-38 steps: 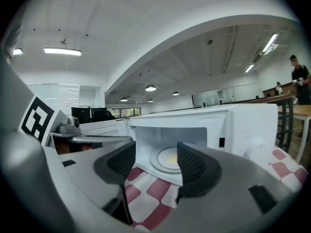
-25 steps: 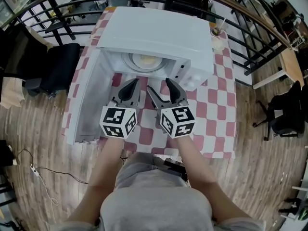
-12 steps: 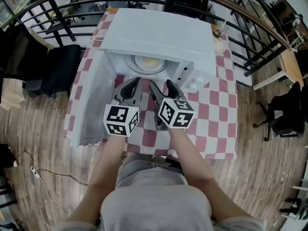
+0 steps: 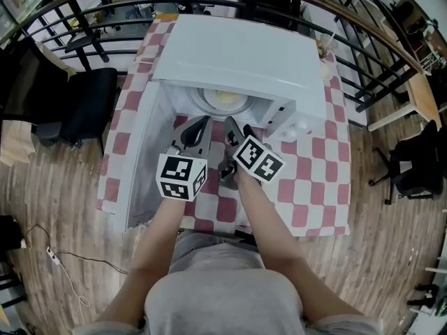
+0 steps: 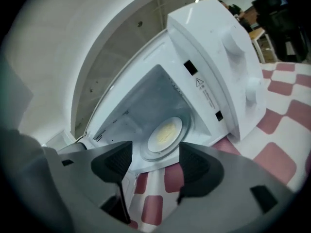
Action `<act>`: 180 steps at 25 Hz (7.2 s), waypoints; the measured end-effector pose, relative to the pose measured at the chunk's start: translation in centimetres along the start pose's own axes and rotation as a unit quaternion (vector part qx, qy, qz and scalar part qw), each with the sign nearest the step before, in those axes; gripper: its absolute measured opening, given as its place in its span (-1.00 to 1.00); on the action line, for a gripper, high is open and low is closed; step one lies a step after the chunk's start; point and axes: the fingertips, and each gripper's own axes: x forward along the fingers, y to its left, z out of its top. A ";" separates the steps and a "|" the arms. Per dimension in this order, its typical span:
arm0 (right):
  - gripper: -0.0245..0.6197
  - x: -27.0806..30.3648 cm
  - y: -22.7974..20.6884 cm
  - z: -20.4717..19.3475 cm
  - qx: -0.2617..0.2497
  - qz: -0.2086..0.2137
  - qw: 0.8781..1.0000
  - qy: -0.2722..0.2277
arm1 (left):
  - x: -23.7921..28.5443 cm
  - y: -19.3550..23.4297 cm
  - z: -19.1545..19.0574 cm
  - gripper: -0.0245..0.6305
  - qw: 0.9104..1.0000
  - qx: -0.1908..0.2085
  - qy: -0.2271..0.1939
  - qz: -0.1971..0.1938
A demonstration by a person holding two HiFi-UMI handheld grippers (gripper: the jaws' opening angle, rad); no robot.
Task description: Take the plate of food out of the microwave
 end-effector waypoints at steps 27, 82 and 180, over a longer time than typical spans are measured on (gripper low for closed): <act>0.10 8.0 -5.8 -3.6 0.339 -0.082 0.937 -0.026 | 1.1 2.1 -2.0 -0.92 0.999 -0.029 0.017 -0.020; -0.53 7.0 -5.7 -4.2 0.360 -0.089 0.928 0.019 | 0.4 2.8 -1.4 -0.92 0.999 -0.031 0.011 -0.004; -0.81 -7.4 -1.6 -2.4 0.357 0.135 0.924 -0.001 | -7.5 -4.8 -0.2 -0.91 0.998 -0.041 -0.027 0.044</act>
